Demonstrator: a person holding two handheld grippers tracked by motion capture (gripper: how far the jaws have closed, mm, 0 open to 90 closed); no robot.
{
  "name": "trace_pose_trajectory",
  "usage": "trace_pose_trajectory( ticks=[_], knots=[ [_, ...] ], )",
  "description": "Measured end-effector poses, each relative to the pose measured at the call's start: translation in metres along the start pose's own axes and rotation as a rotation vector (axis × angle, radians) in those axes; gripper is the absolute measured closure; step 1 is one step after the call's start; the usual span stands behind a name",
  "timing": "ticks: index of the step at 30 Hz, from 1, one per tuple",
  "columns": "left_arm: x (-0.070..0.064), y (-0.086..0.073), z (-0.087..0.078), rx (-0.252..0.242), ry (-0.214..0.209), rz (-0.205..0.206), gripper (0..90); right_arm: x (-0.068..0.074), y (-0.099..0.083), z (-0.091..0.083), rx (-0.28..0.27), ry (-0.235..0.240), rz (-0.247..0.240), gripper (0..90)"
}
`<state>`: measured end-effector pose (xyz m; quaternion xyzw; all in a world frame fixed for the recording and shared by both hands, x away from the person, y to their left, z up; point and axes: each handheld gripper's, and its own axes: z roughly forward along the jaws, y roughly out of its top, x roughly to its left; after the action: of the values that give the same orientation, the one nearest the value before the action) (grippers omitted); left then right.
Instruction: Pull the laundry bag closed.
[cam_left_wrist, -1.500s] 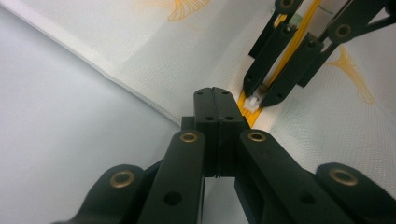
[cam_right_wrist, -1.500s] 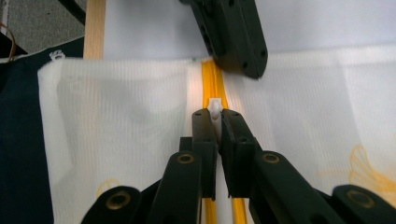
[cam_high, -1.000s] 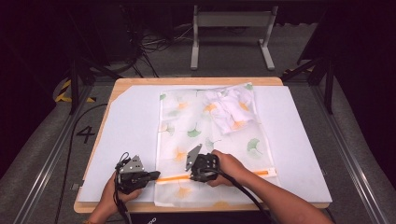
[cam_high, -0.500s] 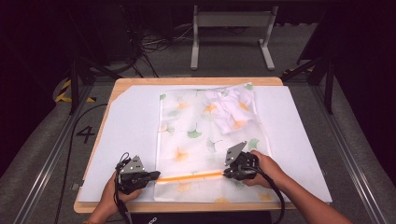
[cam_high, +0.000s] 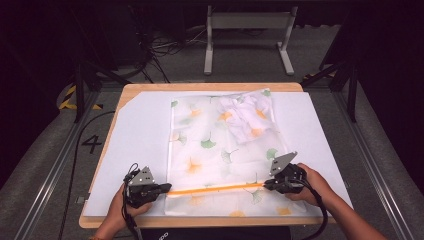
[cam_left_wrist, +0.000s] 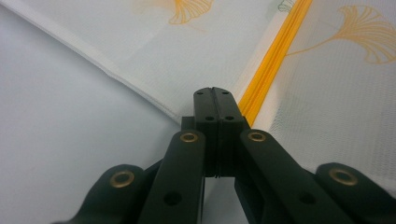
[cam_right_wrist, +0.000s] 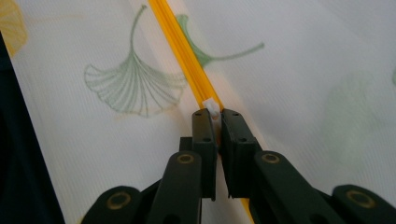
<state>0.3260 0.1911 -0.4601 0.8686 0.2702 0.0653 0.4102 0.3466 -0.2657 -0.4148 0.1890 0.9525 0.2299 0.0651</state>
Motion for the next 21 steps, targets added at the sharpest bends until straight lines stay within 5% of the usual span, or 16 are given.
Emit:
trace_pose_trajectory(
  ticks=[11, 21],
  knots=[
    [0.001, 0.0, 0.0, 0.001, -0.004, -0.003, 90.0, -0.009, -0.033, -0.017, -0.005, -0.041, 0.078, 84.5],
    [0.0, 0.0, 0.0, 0.002, -0.001, -0.001, 90.0, -0.013, -0.047, -0.025, -0.014, -0.044, 0.1, 84.5]
  ],
)
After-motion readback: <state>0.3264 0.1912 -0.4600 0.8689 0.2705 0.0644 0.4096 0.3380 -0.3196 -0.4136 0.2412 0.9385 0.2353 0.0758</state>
